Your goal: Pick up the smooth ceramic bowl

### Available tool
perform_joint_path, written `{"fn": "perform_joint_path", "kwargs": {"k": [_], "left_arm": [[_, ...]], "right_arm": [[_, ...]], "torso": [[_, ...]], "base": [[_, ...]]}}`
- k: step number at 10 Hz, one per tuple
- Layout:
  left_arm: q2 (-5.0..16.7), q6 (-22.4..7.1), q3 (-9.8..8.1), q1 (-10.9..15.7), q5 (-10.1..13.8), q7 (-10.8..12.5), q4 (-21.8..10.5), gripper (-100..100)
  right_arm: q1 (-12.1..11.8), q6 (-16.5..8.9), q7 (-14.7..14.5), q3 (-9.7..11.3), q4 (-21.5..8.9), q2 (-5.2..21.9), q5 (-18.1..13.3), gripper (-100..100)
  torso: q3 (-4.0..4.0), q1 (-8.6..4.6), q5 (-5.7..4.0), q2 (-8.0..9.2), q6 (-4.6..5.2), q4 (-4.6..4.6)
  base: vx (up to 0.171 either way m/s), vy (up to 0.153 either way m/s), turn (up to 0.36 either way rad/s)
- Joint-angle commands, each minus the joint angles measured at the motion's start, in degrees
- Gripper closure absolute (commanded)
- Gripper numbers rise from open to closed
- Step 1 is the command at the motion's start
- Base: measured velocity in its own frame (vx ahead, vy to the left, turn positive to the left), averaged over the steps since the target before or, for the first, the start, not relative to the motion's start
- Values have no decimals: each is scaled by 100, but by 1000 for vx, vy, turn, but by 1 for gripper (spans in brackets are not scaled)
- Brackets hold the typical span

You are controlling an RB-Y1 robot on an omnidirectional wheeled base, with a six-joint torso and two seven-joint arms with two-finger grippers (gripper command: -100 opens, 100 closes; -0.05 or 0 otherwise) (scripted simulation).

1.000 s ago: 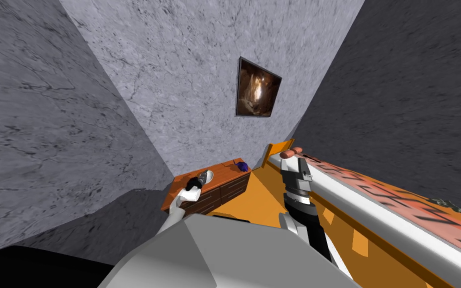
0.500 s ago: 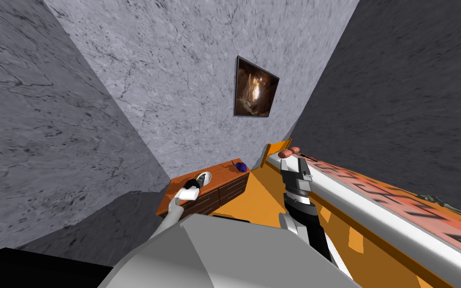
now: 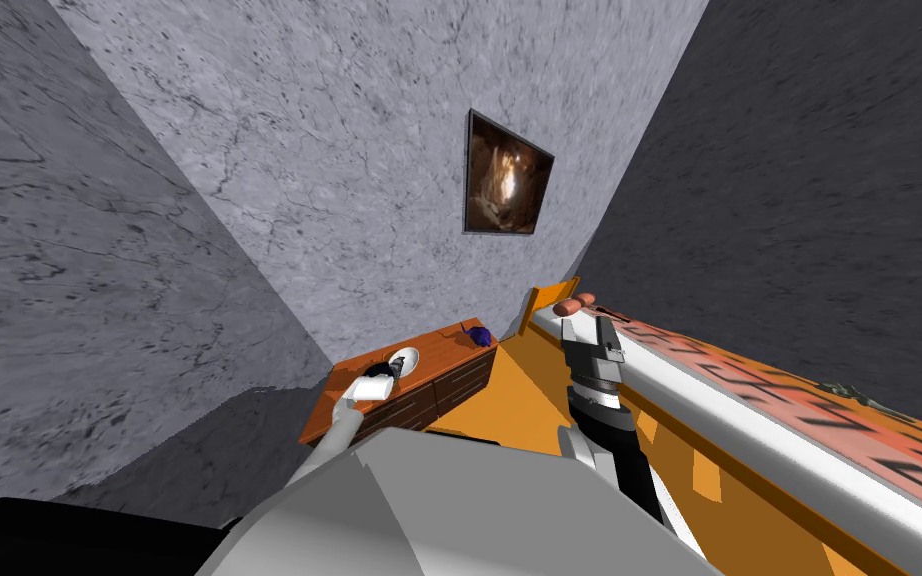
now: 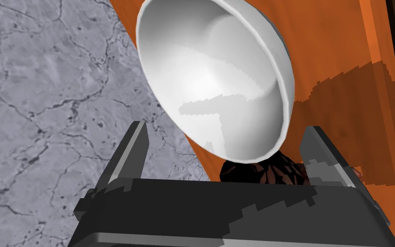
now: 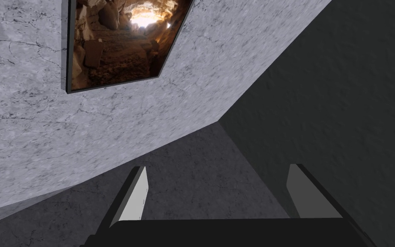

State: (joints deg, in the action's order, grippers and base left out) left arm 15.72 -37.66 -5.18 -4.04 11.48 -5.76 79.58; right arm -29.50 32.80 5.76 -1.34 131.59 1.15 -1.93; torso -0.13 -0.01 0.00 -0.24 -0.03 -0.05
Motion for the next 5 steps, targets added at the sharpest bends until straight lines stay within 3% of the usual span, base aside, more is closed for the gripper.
{"fn": "perform_joint_path", "kwargs": {"k": [1, 5], "left_arm": [[32, -168, -33, 9, -5, -10, -51, -100], [179, -765, -201, 101, -45, -69, -494, -100]], "right_arm": [[0, 0, 0, 0, 0, 0, 0, 0], [0, 0, 0, 0, 0, 0, 0, 0]], "torso": [[0, 0, 0, 0, 0, 0], [-1, -5, -1, -1, 0, 0]], "base": [[45, -13, -20], [59, -18, -37]]}}
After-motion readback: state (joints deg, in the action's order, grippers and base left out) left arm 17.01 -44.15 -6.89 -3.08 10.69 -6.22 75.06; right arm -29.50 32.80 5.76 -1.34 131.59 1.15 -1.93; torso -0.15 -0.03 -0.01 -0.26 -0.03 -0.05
